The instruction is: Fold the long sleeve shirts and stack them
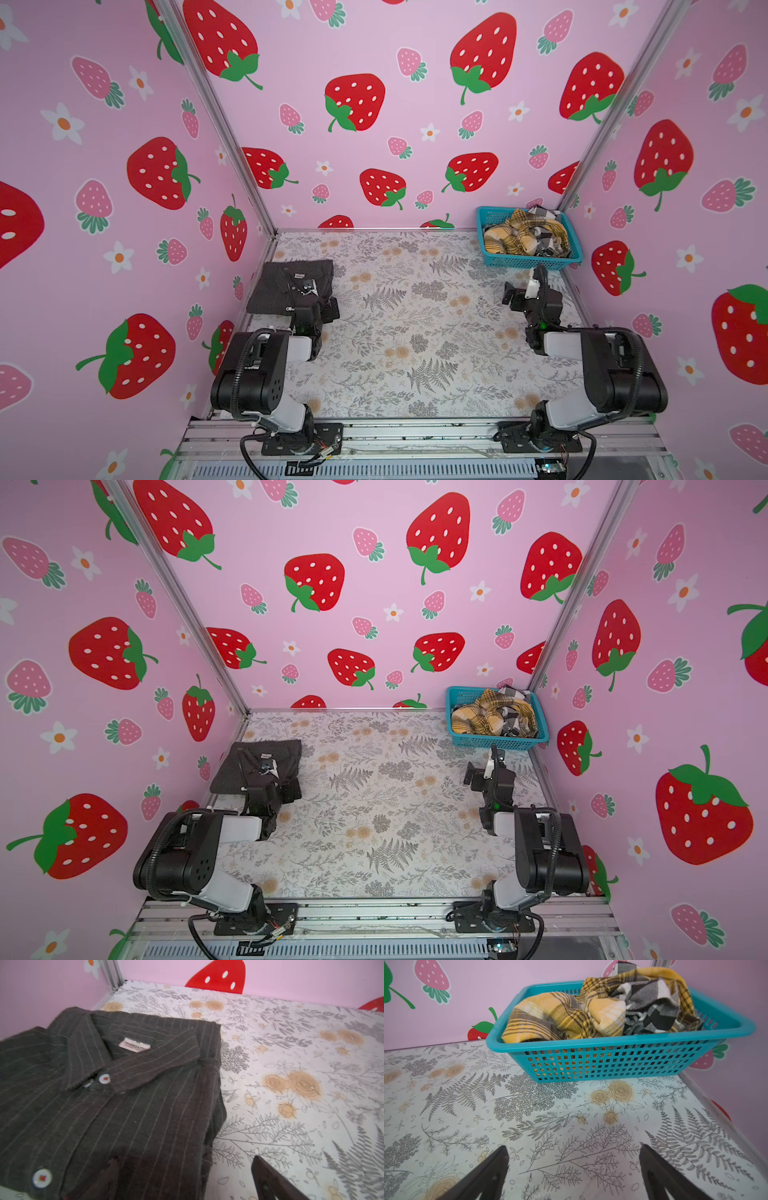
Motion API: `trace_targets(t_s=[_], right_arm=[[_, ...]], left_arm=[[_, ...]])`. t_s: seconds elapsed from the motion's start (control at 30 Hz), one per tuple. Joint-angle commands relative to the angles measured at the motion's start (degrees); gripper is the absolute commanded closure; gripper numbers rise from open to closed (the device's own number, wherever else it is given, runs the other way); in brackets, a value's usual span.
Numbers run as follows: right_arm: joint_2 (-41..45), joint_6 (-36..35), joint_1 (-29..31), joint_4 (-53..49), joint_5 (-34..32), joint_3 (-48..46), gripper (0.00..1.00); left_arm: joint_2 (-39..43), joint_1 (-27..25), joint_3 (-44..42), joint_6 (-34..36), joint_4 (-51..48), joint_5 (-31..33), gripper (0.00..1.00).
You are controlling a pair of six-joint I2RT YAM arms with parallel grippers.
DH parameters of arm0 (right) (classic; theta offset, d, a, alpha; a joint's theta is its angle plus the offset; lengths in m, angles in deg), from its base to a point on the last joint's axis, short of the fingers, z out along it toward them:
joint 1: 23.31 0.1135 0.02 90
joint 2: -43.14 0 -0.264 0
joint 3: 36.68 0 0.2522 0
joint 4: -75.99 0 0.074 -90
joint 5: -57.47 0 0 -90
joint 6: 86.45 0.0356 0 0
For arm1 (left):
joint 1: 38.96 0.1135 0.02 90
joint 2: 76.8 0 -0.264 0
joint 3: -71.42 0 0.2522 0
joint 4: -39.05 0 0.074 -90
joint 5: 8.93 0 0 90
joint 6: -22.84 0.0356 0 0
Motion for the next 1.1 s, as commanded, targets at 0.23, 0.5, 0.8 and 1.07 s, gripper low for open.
trace_targets(t_s=[0.23,0.5,0.8,1.07], right_arm=[[-5.5,-6.7,1.5,25.8,-9.8,-9.2,0.00],[-4.4,-6.0,0.4,21.8,-7.9,-8.4,0.00],[-4.4,-7.9,3.4,23.3,-13.2,-8.9,0.00],[-4.4,-7.8,3.3,22.9,-13.0,-8.7,0.00]], left_arm=[[0.7,-0.9,1.1,1.7,2.7,4.7,0.01],[0.6,-0.9,1.4,1.6,2.5,4.7,0.01],[0.6,-0.8,1.3,1.7,2.5,4.6,0.01],[1.0,-0.6,0.6,2.0,3.3,2.8,0.01]])
